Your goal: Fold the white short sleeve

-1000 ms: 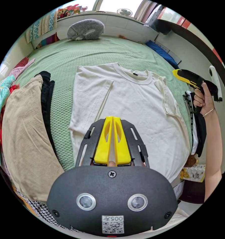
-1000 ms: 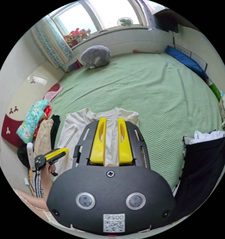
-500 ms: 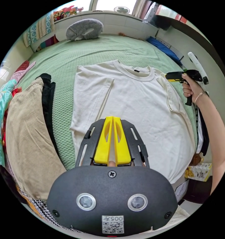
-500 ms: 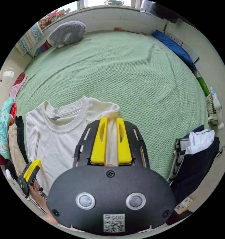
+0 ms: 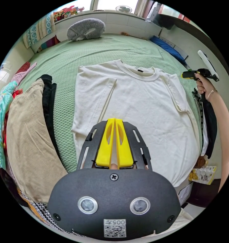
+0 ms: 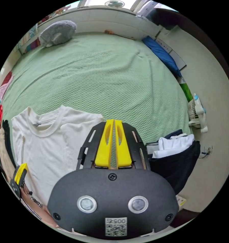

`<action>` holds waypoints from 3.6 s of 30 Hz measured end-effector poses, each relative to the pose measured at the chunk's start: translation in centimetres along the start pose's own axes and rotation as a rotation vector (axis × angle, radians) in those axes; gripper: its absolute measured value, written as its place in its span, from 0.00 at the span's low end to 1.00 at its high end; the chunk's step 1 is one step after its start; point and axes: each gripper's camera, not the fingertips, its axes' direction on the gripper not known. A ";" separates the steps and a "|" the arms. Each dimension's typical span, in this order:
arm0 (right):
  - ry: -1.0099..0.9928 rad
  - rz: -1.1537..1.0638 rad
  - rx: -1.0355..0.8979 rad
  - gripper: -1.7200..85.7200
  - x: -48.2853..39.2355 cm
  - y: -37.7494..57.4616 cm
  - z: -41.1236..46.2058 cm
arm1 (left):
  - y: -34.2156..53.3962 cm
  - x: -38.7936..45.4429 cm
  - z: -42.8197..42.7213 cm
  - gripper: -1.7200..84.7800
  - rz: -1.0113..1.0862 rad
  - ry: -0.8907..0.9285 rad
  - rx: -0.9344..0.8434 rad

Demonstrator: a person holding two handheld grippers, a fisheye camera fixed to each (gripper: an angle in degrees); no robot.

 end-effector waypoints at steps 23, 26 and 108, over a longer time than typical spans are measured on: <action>-0.010 -0.141 -0.101 0.05 -1.7 12.2 0.2 | -1.0 -1.1 0.2 0.02 -0.022 0.044 -0.003; -0.110 -0.121 0.008 0.06 -1.0 12.5 -1.7 | -1.1 -0.9 0.1 0.02 -0.016 0.033 -0.002; -0.210 -0.071 0.125 0.00 8.4 10.0 -6.3 | -11.0 -7.9 -10.8 0.05 0.040 -0.041 0.132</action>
